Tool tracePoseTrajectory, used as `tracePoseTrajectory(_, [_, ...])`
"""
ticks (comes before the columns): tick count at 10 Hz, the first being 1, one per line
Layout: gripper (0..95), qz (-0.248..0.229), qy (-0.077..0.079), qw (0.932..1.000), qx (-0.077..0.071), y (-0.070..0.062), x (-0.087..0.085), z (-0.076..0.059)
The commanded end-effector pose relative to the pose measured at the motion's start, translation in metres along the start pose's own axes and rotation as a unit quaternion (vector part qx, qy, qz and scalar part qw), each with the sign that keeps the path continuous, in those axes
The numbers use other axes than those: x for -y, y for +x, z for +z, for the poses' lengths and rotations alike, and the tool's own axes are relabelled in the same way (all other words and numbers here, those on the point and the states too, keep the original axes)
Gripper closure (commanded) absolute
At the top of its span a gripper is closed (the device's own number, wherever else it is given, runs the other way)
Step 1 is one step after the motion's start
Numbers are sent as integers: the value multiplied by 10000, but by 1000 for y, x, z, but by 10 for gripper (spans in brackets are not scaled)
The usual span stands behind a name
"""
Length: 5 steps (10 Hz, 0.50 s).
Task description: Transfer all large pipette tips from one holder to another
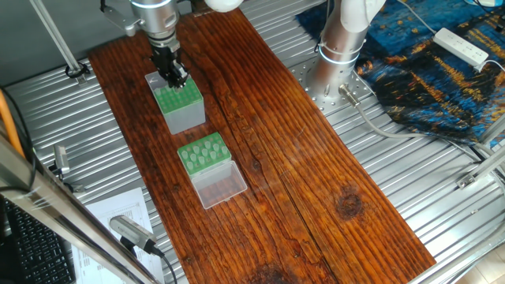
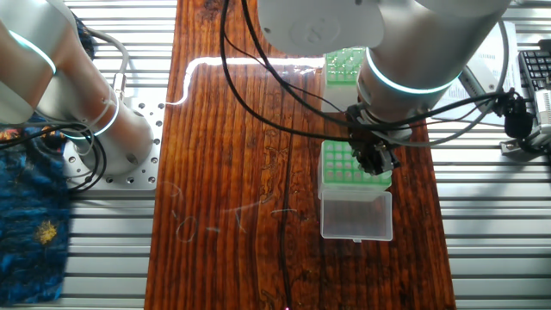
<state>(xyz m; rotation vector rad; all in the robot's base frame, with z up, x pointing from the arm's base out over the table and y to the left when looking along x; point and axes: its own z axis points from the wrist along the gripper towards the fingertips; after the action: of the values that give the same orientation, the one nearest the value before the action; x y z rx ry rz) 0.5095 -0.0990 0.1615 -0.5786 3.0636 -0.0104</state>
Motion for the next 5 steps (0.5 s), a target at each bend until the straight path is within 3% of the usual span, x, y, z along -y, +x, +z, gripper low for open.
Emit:
tracePoseTrajectory(1, [760,-4,-10,10000,-8,0,0,0])
tracePoseTrajectory(5, [760,-15,-8,10000,-7,0,2,4])
